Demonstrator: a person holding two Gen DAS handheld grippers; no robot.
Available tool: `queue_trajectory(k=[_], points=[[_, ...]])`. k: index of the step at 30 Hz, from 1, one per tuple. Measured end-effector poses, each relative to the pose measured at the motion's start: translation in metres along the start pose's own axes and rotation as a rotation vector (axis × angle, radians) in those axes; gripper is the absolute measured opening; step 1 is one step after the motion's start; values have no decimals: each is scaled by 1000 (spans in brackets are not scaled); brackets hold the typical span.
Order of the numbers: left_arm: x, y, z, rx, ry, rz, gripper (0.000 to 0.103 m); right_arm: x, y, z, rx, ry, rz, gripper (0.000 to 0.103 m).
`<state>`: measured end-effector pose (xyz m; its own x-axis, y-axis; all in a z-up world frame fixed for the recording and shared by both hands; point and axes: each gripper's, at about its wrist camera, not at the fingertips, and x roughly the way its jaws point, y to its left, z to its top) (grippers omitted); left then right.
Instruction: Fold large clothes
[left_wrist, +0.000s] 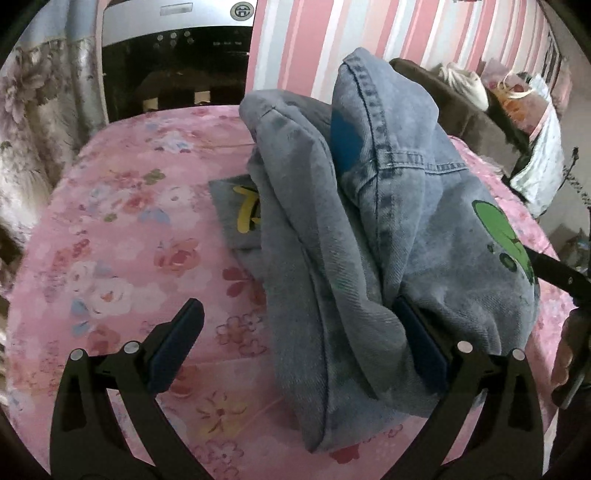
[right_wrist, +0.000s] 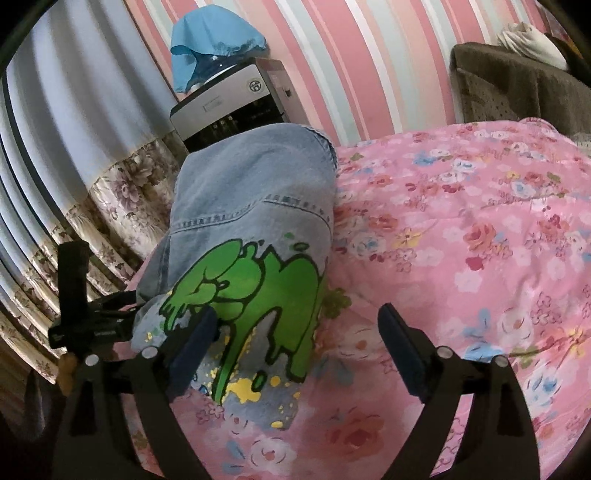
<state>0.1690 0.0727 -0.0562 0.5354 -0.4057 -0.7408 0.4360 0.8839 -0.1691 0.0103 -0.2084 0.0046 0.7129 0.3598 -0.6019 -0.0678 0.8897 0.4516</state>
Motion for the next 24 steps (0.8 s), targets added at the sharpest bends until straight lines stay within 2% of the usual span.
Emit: queue_trajectory(k=[2, 7, 9, 11, 14, 17, 20, 24], points=[[1, -1, -2, -3, -5, -3, 100, -2, 3, -1, -4, 0, -13, 89], [0, -8, -3, 19, -23, 39, 100, -16, 28, 0, -131, -67, -60, 89], [0, -5, -7, -13, -28, 34, 100, -12, 28, 0, -120, -60, -67, 89], [0, -2, -10, -66, -28, 31, 100, -4, 20, -3, -56, -54, -46, 89], [-4, -10, -14, -68, -46, 92, 100, 8, 16, -5, 3, -49, -11, 89], [-5, -16, -14, -82, -50, 146, 100, 19, 22, -5, -27, -34, -13, 89], [-2, -13, -16, -144, -36, 137, 100, 32, 27, -10, -32, -7, 0, 89], [1, -8, -18, -177, -21, 102, 100, 41, 26, -10, -24, 10, 19, 91]])
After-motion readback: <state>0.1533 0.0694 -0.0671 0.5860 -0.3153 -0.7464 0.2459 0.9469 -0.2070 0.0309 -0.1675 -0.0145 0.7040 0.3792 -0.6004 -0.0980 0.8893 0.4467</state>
